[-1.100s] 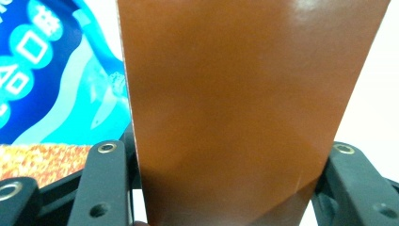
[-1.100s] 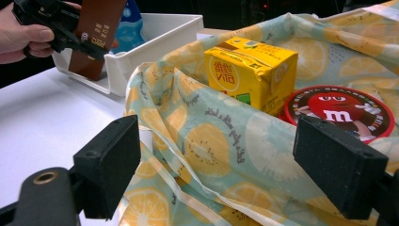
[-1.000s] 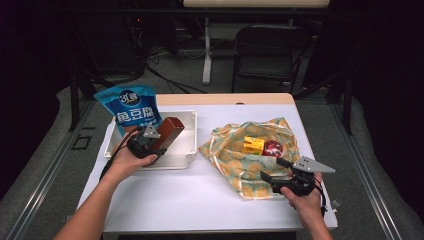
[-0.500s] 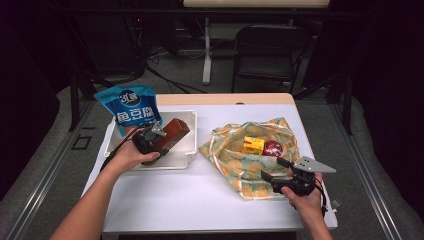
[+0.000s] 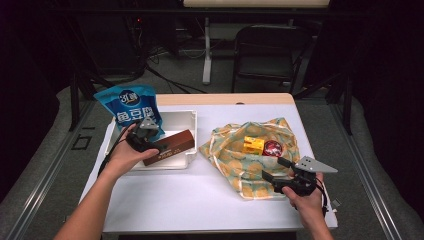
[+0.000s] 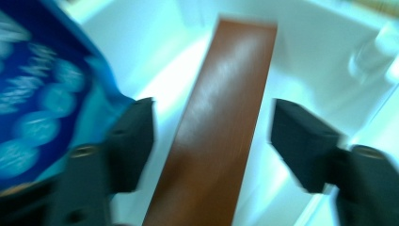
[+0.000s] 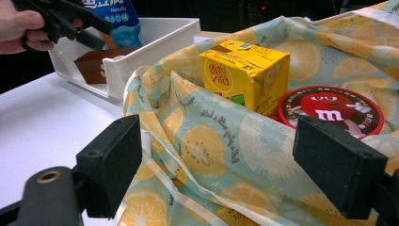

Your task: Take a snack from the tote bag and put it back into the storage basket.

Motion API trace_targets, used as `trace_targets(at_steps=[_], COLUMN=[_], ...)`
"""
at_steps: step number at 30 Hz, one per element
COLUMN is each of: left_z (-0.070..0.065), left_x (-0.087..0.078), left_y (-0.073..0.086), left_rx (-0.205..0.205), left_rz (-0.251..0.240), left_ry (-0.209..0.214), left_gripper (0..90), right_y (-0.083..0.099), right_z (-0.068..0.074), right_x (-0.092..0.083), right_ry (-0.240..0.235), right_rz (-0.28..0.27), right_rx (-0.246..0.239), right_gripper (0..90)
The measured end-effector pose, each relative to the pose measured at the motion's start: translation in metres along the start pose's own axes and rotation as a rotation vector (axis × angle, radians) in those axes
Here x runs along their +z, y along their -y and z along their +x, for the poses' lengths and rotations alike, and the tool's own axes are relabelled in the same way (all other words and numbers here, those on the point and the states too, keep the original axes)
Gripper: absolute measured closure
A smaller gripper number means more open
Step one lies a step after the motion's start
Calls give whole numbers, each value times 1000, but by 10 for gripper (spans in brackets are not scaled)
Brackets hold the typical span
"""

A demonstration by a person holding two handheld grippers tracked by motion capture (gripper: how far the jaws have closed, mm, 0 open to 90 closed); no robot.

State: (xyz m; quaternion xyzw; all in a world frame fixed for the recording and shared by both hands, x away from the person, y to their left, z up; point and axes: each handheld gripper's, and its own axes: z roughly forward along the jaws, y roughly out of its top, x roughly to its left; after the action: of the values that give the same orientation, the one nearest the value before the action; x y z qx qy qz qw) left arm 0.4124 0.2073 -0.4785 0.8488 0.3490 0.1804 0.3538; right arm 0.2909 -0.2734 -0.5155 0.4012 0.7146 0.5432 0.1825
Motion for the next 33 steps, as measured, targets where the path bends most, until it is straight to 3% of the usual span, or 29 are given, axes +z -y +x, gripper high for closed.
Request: trace_targets(at_steps=[1,2,3,5,6,8,10,13,19,24,33], left_z=[-2,-5,-8,-14,-18,-23,-29,-28,-26,-22,-2], left_x=[-4,-6,-8,-9,-9,-7,-1,6,18,21,6], left_y=[3,7,10,19,23,31,36,40,53,68,70], left_rx=[-43,-68,-95,-157,-175,-204,-177,-193,-217,-299,-400], left_rz=[-25,-34,-44,-77,-79,-99,-80,-59,0,6,-34], left_ry=[14,6,-4,20,-2,16,-42,-81,-113,-138,-227], left_gripper=[537,744,744,861,887,900,900,900,900,900,900], right_y=[0,0,0,0,0,0,0,0,1,1,1], right_z=[0,0,0,0,0,1,1,2,1,2,1], right_x=[0,0,0,1,1,1,2,3,3,3,4], right_ry=[0,-3,-3,-3,-2,-3,-4,-7,-5,-3,-3], right_rz=[1,-3,-3,-3,-1,-1,3,10,9,7,10], right_rx=[0,4,4,4,2,0,-4,-6,-6,-3,2], right_gripper=[160,160,160,160,161,161,161,161,164,167,171])
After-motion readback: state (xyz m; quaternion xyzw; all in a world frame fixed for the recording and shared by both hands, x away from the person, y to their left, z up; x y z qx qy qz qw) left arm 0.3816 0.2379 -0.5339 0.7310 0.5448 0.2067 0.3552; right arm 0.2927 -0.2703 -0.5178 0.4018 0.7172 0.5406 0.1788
